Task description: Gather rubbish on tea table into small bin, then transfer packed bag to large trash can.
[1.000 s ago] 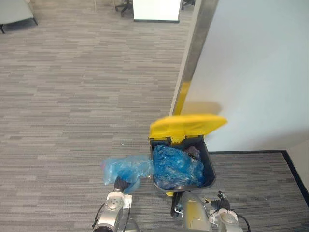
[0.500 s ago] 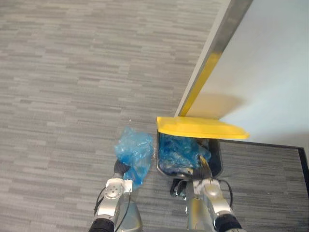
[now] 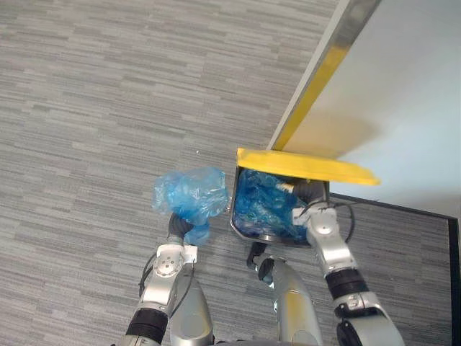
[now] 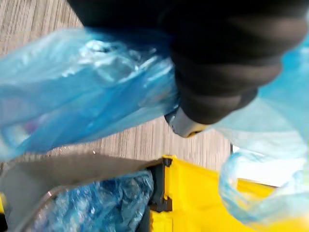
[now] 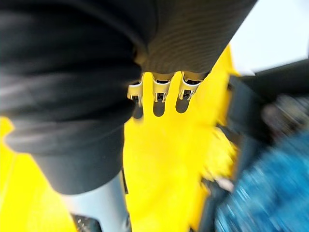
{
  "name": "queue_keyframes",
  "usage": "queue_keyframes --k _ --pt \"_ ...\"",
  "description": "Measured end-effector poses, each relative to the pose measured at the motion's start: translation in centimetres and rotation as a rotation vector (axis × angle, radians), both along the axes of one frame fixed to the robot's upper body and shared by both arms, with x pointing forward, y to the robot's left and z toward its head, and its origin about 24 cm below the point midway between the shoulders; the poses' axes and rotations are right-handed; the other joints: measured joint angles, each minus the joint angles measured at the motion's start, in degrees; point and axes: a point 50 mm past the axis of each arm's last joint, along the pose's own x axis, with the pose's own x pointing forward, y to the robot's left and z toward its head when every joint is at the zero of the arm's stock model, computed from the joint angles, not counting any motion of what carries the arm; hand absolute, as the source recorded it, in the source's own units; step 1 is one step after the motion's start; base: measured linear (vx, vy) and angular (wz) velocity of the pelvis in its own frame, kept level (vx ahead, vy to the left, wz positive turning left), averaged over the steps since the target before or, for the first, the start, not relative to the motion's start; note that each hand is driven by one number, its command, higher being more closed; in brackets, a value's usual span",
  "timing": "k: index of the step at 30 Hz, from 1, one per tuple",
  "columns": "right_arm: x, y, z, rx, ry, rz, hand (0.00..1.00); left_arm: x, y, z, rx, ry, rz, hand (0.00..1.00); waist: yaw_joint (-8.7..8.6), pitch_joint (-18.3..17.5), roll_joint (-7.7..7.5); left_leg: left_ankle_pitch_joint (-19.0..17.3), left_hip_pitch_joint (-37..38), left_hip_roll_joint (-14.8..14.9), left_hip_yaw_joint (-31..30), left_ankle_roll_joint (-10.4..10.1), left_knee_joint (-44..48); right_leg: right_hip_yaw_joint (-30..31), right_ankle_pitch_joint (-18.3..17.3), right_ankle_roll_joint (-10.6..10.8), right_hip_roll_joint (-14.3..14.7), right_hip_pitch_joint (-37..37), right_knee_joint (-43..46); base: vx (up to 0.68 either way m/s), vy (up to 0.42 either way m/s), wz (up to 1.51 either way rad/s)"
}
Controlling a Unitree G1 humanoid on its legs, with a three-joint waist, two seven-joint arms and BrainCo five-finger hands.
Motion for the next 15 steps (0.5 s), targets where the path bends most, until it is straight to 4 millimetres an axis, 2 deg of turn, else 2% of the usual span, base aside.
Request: queue_keyframes --k 1,4,7,10,15 --pt "0.6 -0.4 0.9 -0.009 -0.019 -0.012 0.00 0.3 -0.3 0.5 -0.010 -0.022 -0.013 1.00 -0.09 0.75 -0.43 0.23 -0.02 0.07 -0.01 -0.38 0.02 -0.09 -0.28 -0.02 -0.01 0.00 0.42 0.01 -0.035 0.05" --pt "1.6 -0.8 1.7 -0.019 -0.016 -0.029 0.00 0.6 -0.4 1.1 -0.038 -0.042 -0.015 1.00 -0.08 1.28 -0.97 0.34 -0.15 0.07 -0.02 -0.58 0.02 -0.08 -0.44 -0.17 -0.03 -0.03 0.54 0.00 0.001 0.05" --pt "2.4 -1.4 1.8 -0.018 0.013 -0.047 0.00 0.9 -0.6 1.6 -0.056 -0.058 -0.032 1.00 -0.18 1.41 -1.08 0.51 -0.25 0.04 -0.05 -0.92 0.05 0.31 -1.03 0.45 -0.13 -0.06 1.25 0.02 0.014 0.10" --pt "3.0 -1.9 3.1 -0.018 -0.003 -0.056 0.00 1.4 -1.0 3.7 -0.077 -0.150 -0.068 1.00 -0.15 2.88 -1.57 0.63 -0.70 -0.09 -0.71 -1.16 0.12 0.52 -1.49 0.10 -0.08 -0.08 1.48 0.00 0.003 0.13" --pt "3.8 -3.2 5.3 -0.032 -0.034 -0.087 0.00 2.3 -2.9 7.2 -0.143 -0.288 -0.149 1.00 -0.28 4.22 -2.17 0.87 -1.98 -0.19 -0.63 -1.63 1.23 1.18 -1.37 -0.03 0.02 -0.67 1.55 0.00 0.010 0.05"
